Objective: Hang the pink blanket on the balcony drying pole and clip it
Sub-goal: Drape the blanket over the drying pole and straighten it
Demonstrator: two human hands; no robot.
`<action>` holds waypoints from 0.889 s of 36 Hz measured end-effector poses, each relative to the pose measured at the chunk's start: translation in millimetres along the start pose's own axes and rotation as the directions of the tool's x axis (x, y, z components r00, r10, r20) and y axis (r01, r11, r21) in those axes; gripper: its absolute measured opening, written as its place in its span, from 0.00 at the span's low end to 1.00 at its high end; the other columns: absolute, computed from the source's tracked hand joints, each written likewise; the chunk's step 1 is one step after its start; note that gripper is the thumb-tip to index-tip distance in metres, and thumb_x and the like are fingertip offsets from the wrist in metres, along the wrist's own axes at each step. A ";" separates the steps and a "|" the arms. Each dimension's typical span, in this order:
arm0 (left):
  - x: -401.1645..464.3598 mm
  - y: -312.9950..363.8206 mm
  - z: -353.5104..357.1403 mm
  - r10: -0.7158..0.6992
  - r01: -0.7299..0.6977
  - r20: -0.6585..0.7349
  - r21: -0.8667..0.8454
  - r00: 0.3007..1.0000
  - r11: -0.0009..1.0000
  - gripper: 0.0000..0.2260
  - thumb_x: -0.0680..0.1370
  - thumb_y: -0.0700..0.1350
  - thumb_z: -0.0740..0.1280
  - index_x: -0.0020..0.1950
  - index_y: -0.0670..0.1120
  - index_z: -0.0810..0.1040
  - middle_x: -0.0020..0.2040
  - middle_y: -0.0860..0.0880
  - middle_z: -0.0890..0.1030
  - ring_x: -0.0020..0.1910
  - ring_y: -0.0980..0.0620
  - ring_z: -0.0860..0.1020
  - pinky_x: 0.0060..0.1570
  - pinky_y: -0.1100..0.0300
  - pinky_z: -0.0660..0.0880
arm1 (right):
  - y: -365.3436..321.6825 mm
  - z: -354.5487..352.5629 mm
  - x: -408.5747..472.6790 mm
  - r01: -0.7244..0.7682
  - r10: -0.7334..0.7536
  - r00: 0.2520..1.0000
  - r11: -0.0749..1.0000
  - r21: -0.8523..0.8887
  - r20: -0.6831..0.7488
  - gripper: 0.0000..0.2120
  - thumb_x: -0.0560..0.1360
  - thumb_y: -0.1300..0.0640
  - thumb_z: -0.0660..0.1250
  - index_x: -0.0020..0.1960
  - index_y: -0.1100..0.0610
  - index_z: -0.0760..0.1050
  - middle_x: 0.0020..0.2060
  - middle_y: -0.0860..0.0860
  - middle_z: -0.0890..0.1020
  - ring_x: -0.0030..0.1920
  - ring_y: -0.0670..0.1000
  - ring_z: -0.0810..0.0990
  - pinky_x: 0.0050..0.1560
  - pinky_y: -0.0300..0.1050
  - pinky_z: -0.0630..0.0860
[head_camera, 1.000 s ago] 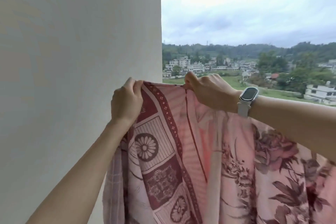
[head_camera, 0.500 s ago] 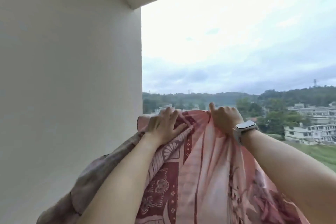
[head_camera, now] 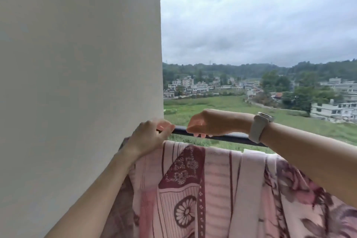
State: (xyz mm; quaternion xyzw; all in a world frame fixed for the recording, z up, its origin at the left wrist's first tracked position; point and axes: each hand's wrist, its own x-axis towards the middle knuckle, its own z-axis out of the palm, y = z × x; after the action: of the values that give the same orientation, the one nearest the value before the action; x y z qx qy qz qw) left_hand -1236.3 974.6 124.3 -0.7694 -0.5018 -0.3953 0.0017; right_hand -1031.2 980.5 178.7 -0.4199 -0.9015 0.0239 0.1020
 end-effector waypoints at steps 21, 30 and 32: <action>-24.8 -17.6 -30.6 -0.131 0.224 -0.442 0.166 0.887 0.960 0.08 0.78 0.40 0.60 0.51 0.42 0.78 0.43 0.42 0.82 0.38 0.44 0.75 0.34 0.59 0.64 | -54.2 8.0 46.8 -0.194 0.086 0.892 0.960 -0.203 -0.443 0.05 0.75 0.69 0.55 0.47 0.62 0.67 0.30 0.51 0.68 0.31 0.52 0.71 0.25 0.38 0.65; 87.1 27.9 -29.5 -0.042 0.091 -0.180 0.272 0.983 0.958 0.25 0.77 0.47 0.60 0.71 0.45 0.55 0.65 0.41 0.70 0.61 0.40 0.71 0.58 0.47 0.68 | -7.5 -63.4 64.5 -0.261 0.340 0.501 0.936 0.236 -0.796 0.11 0.76 0.69 0.55 0.58 0.66 0.65 0.38 0.55 0.73 0.35 0.52 0.73 0.33 0.41 0.70; 90.8 17.8 -6.5 -0.079 0.049 0.073 0.348 0.994 0.936 0.30 0.76 0.56 0.61 0.73 0.48 0.53 0.71 0.44 0.61 0.68 0.41 0.63 0.66 0.43 0.62 | 11.7 -43.7 58.0 -0.294 0.350 0.663 0.935 0.200 -0.662 0.12 0.77 0.67 0.56 0.60 0.65 0.65 0.40 0.54 0.75 0.34 0.49 0.73 0.31 0.37 0.70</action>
State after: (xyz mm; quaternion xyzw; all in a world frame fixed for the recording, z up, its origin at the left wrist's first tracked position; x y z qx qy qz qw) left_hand -1209.8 1033.2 191.1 -0.7566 -0.5879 -0.2673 0.1025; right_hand -1049.8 1030.3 229.4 -0.5469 -0.7084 -0.0818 0.4386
